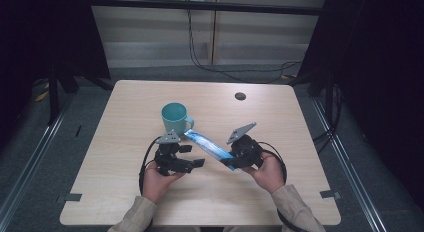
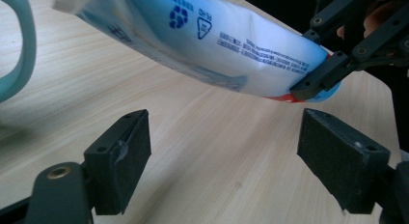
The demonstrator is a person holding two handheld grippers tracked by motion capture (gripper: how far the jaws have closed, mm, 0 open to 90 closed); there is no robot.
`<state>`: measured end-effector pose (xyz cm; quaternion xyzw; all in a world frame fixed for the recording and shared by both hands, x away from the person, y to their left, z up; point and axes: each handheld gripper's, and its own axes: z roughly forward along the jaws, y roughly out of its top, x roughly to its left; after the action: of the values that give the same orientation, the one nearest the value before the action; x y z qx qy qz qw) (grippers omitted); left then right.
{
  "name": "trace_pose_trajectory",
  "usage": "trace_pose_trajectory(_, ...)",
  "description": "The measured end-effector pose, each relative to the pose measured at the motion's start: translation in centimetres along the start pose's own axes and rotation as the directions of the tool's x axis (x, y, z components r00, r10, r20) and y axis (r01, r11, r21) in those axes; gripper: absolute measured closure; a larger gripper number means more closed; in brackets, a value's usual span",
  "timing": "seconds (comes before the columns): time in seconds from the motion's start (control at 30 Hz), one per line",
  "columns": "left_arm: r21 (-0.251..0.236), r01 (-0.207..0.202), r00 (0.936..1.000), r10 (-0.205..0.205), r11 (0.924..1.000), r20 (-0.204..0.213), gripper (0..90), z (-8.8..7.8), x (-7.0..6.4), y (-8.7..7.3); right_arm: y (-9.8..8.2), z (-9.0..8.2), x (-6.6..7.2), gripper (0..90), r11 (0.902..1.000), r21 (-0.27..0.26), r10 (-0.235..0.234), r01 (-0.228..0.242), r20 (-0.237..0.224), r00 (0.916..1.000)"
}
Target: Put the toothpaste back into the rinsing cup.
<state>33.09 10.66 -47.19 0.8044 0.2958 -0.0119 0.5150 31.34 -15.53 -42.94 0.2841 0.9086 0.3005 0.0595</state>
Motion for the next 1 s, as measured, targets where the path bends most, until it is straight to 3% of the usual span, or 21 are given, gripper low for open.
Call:
trace_pose_trajectory(0.13,-0.011,0.008,0.9999,-0.008,0.9999,0.007,18.9,0.2,-0.1,0.1,0.2,0.0,0.1,73.2,0.9999,-0.013,-0.004,0.004,-0.002,1.0000)
trace_pose_trajectory(0.17,-0.033,0.029,0.9992,-0.028,0.9990,0.029,19.0,0.4,-0.1,0.2,0.4,0.0,0.2,73.2,0.9997,-0.021,-0.013,0.013,-0.007,0.9999)
trace_pose_trajectory(0.37,-0.072,0.062,0.9956,-0.056,0.9955,0.075,20.4,0.6,-0.4,0.9,0.9,0.2,0.7,73.2,0.9989,-0.040,-0.026,0.025,-0.027,0.9993)
trace_pose_trajectory(0.53,-0.077,0.080,0.9939,-0.073,0.9939,0.082,20.2,0.6,-0.5,1.1,1.0,0.3,0.9,73.1,0.9982,-0.056,-0.025,0.023,-0.042,0.9988)
trace_pose_trajectory(0.77,-0.097,0.135,0.9857,-0.123,0.9861,0.115,21.7,0.7,-0.3,1.3,1.5,0.7,1.4,73.1,0.9953,-0.086,-0.049,0.044,-0.056,0.9972)
trace_pose_trajectory(1.0,-0.130,0.150,0.9827,-0.133,0.9801,0.129,24.4,0.3,-0.3,1.5,1.6,0.8,1.6,73.1,0.9940,-0.101,-0.048,0.042,-0.059,0.9971)
